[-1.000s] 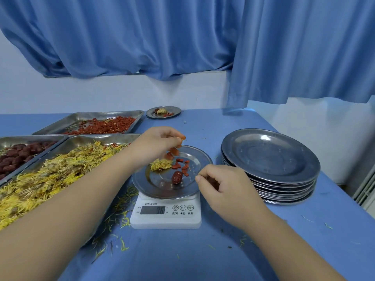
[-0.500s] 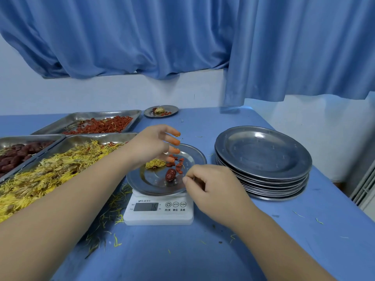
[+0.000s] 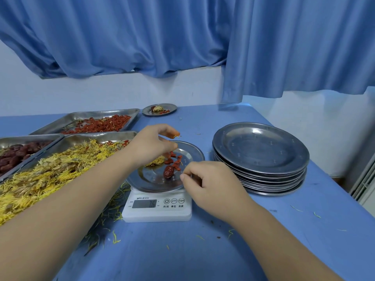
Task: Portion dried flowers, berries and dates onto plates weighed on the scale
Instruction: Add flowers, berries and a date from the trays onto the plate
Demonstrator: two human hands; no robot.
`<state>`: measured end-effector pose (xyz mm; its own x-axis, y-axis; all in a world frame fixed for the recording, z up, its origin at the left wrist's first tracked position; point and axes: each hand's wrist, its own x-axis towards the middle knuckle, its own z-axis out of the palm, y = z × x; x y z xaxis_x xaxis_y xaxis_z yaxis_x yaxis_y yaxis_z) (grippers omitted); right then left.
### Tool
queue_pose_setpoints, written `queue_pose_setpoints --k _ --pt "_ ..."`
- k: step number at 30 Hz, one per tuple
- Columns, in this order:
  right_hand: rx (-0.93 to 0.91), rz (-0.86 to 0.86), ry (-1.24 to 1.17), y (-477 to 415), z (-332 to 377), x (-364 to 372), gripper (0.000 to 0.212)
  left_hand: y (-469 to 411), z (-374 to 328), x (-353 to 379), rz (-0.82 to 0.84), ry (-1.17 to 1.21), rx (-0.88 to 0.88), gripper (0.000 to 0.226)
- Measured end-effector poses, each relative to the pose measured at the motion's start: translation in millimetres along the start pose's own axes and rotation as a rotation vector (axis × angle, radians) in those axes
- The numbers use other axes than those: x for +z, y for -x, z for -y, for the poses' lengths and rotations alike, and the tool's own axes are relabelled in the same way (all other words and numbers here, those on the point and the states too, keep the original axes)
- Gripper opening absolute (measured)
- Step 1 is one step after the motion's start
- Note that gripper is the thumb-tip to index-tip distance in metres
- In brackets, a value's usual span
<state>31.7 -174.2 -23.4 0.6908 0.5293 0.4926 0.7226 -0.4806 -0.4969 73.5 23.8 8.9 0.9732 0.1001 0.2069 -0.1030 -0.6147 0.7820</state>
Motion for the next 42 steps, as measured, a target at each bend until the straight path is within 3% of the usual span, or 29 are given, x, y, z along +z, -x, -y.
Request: queue_pose_setpoints --k 6,13,17,23,26,30,42 --pt "-0.003 -0.001 0.006 0 -2 0 0.019 4 7 -4 -0.051 0.074 -0.025 0.023" --pt "0.000 -0.044 0.014 0 -4 1 0.020 20 10 -8 -0.039 0.402 -0.067 0.014" --pt "0.113 -0.114 -0.041 -1 -10 4 0.020 38 18 -24 -0.100 0.525 -0.040 0.015" --pt "0.354 -0.084 -0.071 -3 -17 13 0.017 58 33 -43 -0.314 0.767 -0.050 0.013" --pt "0.508 -0.081 -0.212 -6 -18 19 0.017 61 38 -49 -0.325 0.976 -0.150 0.015" --pt "0.676 -0.085 -0.476 -9 -18 28 0.017 68 44 -58 -0.210 1.165 -0.214 0.019" --pt "0.661 -0.215 -0.955 -10 -6 28 0.019 73 48 -63 -0.239 1.357 -0.222 0.024"
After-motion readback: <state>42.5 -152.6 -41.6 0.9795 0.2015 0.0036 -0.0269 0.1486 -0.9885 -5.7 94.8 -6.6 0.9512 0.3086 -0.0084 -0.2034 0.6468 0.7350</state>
